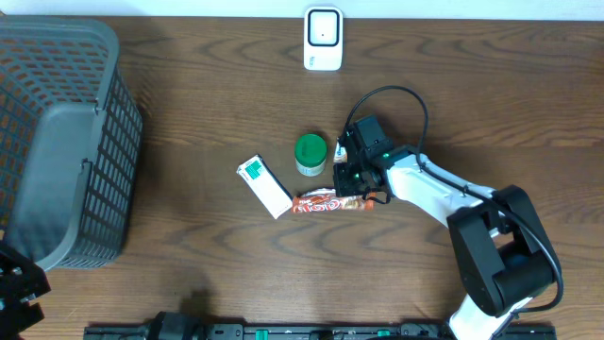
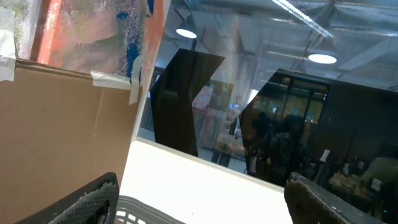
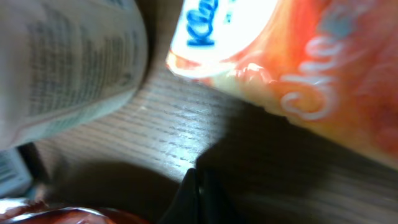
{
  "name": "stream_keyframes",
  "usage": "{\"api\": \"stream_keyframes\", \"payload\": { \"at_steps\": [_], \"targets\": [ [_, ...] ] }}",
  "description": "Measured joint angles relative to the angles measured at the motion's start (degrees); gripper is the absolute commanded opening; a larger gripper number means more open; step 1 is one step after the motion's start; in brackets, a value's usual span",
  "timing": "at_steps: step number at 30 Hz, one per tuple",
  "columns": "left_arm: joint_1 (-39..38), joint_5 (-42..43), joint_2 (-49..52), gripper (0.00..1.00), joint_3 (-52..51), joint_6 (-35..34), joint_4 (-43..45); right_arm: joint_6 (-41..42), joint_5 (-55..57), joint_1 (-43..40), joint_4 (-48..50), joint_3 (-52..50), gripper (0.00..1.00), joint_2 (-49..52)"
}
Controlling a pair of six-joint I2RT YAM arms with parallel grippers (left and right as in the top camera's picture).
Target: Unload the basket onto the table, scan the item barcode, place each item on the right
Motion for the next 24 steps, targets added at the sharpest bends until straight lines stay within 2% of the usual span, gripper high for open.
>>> {"api": "stream_keyframes", "payload": {
  "at_steps": [8,19,24],
  "targets": [
    [0.0,0.0,0.0,0.85,0.0,0.0,0.0,-0.4,-5.4,0.0,-4.7,2.5,0.01,0.0],
    [0.0,0.0,0.0,0.85,0.0,0.0,0.0,-6.6,-11.9,2.9,-26.7,9.7,0.01,-0.2],
    [0.0,0.0,0.0,0.85,0.0,0.0,0.0,-7.3,-9.5,4.7,-25.3,9.7,0.01,-1.7]
  ]
}}
